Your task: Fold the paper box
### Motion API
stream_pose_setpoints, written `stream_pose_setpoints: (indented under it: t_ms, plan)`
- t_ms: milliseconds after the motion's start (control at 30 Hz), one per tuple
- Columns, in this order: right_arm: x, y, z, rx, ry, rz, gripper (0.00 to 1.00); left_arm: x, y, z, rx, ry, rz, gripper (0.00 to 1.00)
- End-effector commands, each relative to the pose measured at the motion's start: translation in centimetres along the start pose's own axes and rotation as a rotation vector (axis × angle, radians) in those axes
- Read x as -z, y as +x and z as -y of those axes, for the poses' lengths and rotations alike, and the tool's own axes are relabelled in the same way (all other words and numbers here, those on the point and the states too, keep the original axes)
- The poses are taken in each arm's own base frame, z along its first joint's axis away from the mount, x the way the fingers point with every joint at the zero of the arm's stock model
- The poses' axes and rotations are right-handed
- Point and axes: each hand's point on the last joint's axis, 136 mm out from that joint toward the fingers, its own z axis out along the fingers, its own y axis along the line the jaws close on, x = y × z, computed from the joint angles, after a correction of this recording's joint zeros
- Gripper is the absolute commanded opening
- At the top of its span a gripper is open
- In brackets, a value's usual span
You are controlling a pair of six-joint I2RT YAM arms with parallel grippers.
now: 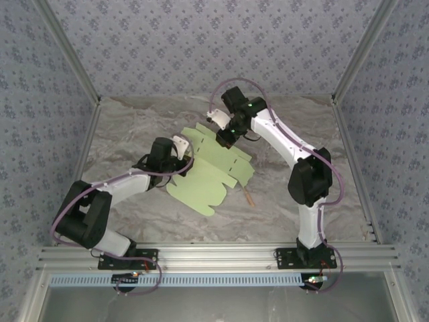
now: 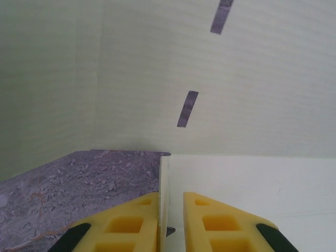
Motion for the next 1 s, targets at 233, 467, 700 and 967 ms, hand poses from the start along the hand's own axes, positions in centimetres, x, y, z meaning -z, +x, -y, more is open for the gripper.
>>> stream_pose_setpoints:
  t_ms: [233, 467, 700, 967]
  plan:
    - [-0.8, -1.9, -1.3, -0.048, 0.002, 0.040, 0.00, -1.5, 0.1, 3.3, -0.091, 0.109, -0.026, 0.23]
    - [-1.1, -1.6, -1.0, -0.054, 0.018, 0.038, 0.00, -1.5, 0.1, 4.3, -0.060, 0.170, -0.008, 0.29]
    - [-1.1, -1.2, -0.3, -0.062, 0.032, 0.027, 0.00, -0.5, -0.6, 4.9, -0.012, 0.255, 0.047, 0.34]
    - [-1.4, -1.6, -0.9, -0.054, 0.016, 0.039, 0.00, -0.9, -0.1, 5.0, 0.008, 0.308, 0.012, 0.34]
